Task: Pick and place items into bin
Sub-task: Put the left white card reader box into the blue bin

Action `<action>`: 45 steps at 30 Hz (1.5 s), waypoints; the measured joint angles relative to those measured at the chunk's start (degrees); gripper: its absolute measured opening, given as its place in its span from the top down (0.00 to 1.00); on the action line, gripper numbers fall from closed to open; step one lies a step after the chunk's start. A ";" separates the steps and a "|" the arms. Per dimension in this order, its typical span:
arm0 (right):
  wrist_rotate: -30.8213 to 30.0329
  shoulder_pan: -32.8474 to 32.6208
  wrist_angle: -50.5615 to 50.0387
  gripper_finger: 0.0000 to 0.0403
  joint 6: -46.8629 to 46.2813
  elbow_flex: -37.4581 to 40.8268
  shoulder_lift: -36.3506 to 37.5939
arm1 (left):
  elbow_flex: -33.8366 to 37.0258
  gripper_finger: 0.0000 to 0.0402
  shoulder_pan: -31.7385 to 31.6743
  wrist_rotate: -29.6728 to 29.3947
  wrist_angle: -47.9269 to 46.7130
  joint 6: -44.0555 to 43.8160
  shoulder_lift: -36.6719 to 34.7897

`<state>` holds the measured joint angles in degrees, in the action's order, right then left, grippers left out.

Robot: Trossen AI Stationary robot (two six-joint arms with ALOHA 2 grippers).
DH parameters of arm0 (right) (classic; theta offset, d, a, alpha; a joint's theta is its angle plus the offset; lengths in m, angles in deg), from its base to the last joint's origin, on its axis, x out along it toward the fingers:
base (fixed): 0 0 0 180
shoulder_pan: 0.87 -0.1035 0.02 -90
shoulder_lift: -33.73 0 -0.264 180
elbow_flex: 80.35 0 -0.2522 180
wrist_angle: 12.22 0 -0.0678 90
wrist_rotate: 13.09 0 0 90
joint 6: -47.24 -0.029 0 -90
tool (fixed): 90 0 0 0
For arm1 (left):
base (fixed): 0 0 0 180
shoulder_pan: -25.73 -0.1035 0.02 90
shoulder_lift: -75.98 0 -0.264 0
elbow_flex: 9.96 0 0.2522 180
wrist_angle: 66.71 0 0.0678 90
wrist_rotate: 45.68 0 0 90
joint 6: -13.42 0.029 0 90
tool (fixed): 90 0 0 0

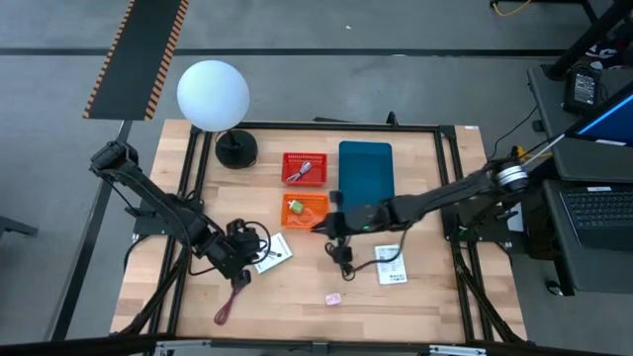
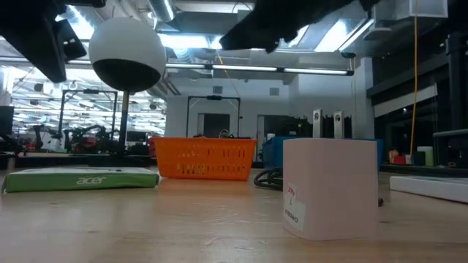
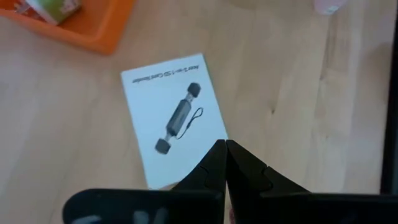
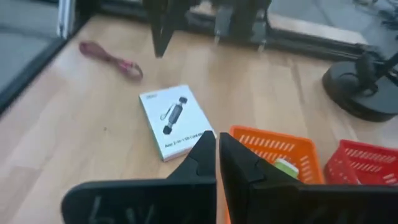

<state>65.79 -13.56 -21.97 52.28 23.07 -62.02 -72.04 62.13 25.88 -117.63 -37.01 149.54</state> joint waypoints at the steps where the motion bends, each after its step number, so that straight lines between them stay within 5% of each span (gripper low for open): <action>1: 0.00 0.00 -1.77 0.99 0.55 -2.07 -1.52 | -0.22 0.99 0.00 0.12 -0.70 0.00 0.00; 6: 0.02 0.00 -11.18 0.94 1.78 -11.14 -7.13 | 0.05 1.00 0.00 2.91 -1.56 0.44 0.02; 14: -0.13 -1.18 -17.05 0.69 6.06 -19.25 -13.48 | 0.08 0.99 0.04 3.72 -4.20 -0.02 0.02; 23: -9.78 -4.04 -16.11 0.49 13.18 -20.60 -17.42 | 0.09 1.00 0.11 5.68 -4.59 -2.25 0.02; 45: -9.81 -5.20 -12.85 0.46 7.15 -20.56 -19.95 | 2.80 0.99 0.16 3.19 -7.48 -6.26 0.15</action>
<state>55.98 -18.76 -34.82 59.42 2.51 -81.97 -69.24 62.29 29.07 -125.11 -43.27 149.69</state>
